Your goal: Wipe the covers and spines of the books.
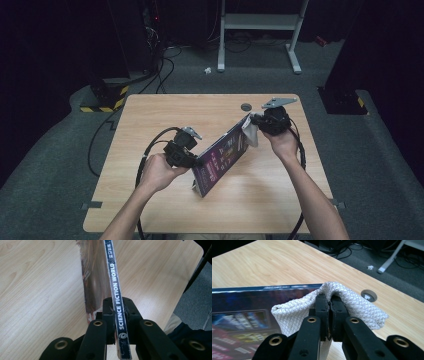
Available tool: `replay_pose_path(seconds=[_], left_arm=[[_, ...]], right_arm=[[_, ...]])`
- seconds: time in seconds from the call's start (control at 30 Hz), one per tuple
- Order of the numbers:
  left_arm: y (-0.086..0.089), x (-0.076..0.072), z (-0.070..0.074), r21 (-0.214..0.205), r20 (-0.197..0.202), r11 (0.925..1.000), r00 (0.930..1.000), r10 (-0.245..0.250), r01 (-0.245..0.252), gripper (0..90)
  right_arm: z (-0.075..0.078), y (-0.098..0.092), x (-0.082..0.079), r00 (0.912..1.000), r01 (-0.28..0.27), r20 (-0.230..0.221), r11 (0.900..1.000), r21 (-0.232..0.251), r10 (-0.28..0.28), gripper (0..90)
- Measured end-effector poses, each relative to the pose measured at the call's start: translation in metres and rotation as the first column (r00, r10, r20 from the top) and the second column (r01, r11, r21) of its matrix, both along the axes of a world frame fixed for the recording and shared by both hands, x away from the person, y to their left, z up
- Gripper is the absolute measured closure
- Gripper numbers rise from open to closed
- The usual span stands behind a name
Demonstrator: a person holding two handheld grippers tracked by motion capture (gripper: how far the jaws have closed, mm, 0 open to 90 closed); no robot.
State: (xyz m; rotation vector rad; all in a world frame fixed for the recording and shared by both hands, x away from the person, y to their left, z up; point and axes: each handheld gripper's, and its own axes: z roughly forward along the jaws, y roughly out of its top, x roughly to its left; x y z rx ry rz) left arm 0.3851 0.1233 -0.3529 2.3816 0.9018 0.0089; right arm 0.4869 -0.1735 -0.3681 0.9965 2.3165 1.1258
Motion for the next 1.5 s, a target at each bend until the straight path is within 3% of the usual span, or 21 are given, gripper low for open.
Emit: replay_pose_path(seconds=[0.13, 0.23, 0.33, 0.43, 0.47, 0.5, 0.6, 0.7, 0.77, 0.8, 0.9, 0.97, 1.03, 1.17, 1.3, 1.5], left_arm=[[0.001, 0.0, 0.0, 0.003, 0.0, 1.0, 1.0, 0.0, 0.0, 82.5], [0.001, 0.0, 0.0, 0.003, 0.001, 1.0, 1.0, 0.002, -0.002, 82.6], [0.001, 0.0, 0.0, 0.006, 0.0, 1.0, 1.0, 0.005, -0.005, 82.6], [0.001, 0.001, 0.0, 0.006, -0.002, 1.0, 1.0, 0.004, -0.004, 82.5], [0.001, 0.001, 0.0, 0.004, -0.002, 1.0, 1.0, 0.005, -0.005, 82.4], [0.001, 0.001, 0.0, 0.004, -0.003, 1.0, 1.0, 0.005, -0.005, 82.4], [0.001, 0.001, 0.0, 0.002, -0.005, 1.0, 1.0, 0.003, -0.003, 82.5], [0.0, 0.002, 0.0, 0.005, -0.004, 1.0, 1.0, 0.0, 0.0, 82.6], [0.0, 0.002, 0.0, 0.001, -0.005, 1.0, 0.9999, 0.009, -0.009, 82.7], [-0.001, 0.003, 0.0, 0.002, -0.006, 1.0, 0.9999, 0.009, -0.009, 82.7], [-0.001, 0.004, 0.0, -0.001, -0.009, 0.9998, 0.9997, 0.022, -0.022, 82.8], [0.0, 0.004, 0.0, 0.0, -0.008, 0.9996, 0.9996, 0.028, -0.028, 83.1], [0.0, 0.004, 0.0, 0.0, -0.008, 0.9996, 0.9995, 0.029, -0.029, 83.2], [-0.001, 0.004, 0.0, -0.005, -0.011, 0.9997, 0.9997, 0.024, -0.024, 83.3], [-0.002, 0.004, 0.0, -0.009, -0.013, 0.9997, 0.9996, 0.024, -0.024, 83.5], [0.001, 0.006, -0.001, -0.017, -0.018, 0.9992, 0.9992, 0.037, -0.037, 83.7]], right_arm=[[-0.003, 0.001, -0.001, 0.9999, -0.007, -0.014, 1.0, 0.0, 0.007, 86.3], [-0.009, 0.013, -0.015, 0.9969, -0.078, -0.011, 0.9965, -0.03, 0.078, 86.3], [-0.017, 0.026, -0.03, 0.9876, -0.157, -0.003, 0.986, -0.056, 0.157, 86.3], [-0.019, 0.021, -0.023, 0.9909, -0.135, -0.014, 0.9907, -0.023, 0.134, 86.4], [-0.02, 0.014, -0.012, 0.9961, -0.083, -0.03, 0.9966, 0.001, 0.083, 86.4], [-0.02, 0.014, -0.012, 0.9961, -0.083, -0.03, 0.9966, 0.001, 0.083, 86.4], [-0.022, 0.002, 0.001, 0.9983, -0.015, -0.056, 0.9997, 0.021, 0.016, 86.4], [-0.025, 0.0, 0.001, 0.998, -0.009, -0.062, 0.9994, 0.032, 0.011, 86.4], [-0.03, 0.012, -0.012, 0.9957, -0.075, -0.056, 0.9972, 0.002, 0.075, 86.3], [-0.03, 0.012, -0.012, 0.9957, -0.075, -0.056, 0.9972, 0.002, 0.075, 86.3], [-0.042, 0.028, -0.029, 0.9825, -0.178, -0.06, 0.9838, -0.023, 0.176, 86.2], [-0.048, 0.034, -0.035, 0.9768, -0.211, -0.05, 0.976, -0.055, 0.208, 86.2], [-0.052, 0.032, -0.03, 0.9794, -0.198, -0.054, 0.9783, -0.061, 0.195, 86.3], [-0.062, 0.012, -0.007, 0.9946, -0.07, -0.079, 0.9969, -0.035, 0.067, 86.3], [-0.077, -0.001, 0.004, 0.9953, 0.003, -0.097, 0.9999, -0.015, -0.004, 86.3], [-0.096, 0.005, 0.001, 0.9932, -0.011, -0.116, 0.9999, -0.006, 0.01, 86.3]])
